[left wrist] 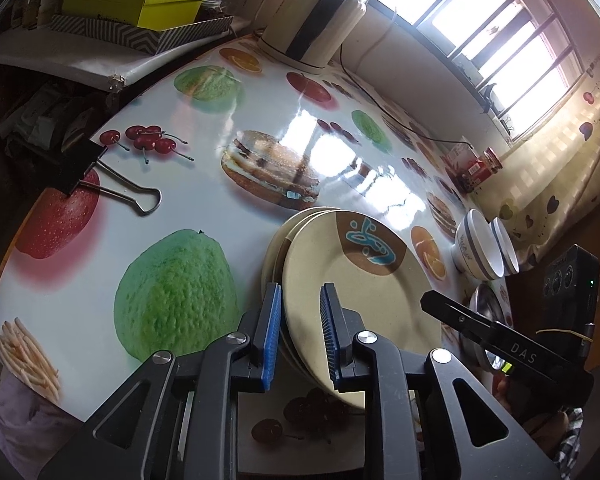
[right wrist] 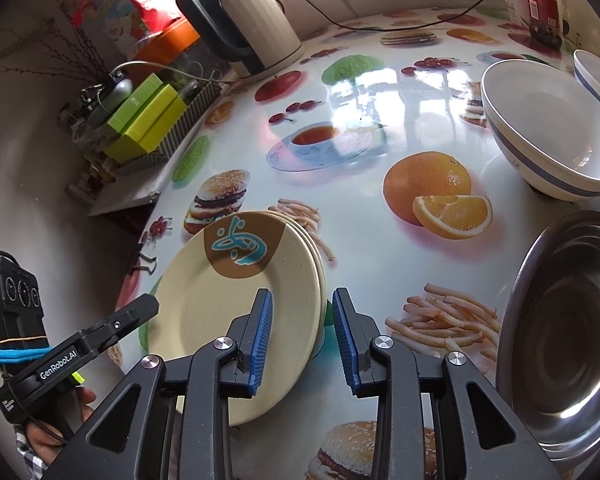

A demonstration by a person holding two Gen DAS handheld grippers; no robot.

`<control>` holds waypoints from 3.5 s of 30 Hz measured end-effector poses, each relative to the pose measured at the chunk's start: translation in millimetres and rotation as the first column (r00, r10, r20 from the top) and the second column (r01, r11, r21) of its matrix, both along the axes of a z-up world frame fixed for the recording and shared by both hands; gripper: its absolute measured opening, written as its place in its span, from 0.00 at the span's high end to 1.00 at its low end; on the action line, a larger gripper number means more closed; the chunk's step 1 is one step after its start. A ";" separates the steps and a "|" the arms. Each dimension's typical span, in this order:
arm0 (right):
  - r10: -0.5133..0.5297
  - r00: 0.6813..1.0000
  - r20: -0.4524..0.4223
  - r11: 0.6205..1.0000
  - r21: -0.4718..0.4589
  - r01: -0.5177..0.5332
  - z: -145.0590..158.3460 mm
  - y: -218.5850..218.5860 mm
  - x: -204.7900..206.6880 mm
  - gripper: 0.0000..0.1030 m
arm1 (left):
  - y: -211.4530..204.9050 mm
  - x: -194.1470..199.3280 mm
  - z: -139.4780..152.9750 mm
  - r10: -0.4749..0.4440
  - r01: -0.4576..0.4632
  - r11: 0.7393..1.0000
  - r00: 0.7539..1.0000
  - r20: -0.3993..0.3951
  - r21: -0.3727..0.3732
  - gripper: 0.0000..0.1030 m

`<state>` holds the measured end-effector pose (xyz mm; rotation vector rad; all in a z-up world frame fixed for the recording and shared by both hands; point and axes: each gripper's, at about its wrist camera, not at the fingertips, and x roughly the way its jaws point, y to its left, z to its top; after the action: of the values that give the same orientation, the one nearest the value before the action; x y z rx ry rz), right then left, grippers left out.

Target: Organize plates and bowls

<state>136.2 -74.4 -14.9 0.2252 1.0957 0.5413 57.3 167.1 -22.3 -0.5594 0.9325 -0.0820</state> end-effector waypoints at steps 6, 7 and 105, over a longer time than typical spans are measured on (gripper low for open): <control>0.012 1.000 0.017 1.000 0.011 -0.012 4.1 -5.8 -14.3 0.70 | 2.7 -14.1 0.8 0.001 -0.001 0.999 1.000 0.011 -0.036 0.79; 0.015 1.000 0.018 1.000 0.013 -0.015 4.4 -6.6 -17.0 0.70 | 1.8 -15.9 0.9 -0.006 0.006 0.999 1.000 0.012 -0.038 0.79; 0.037 0.999 0.017 0.999 0.017 -0.037 -13.1 16.5 8.9 0.62 | -32.7 30.4 -3.1 -0.087 0.087 0.986 0.996 -0.003 0.142 0.67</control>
<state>145.1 -57.8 -28.0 0.2157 1.0814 0.5845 87.7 134.4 -25.4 -0.3861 0.9519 -0.0941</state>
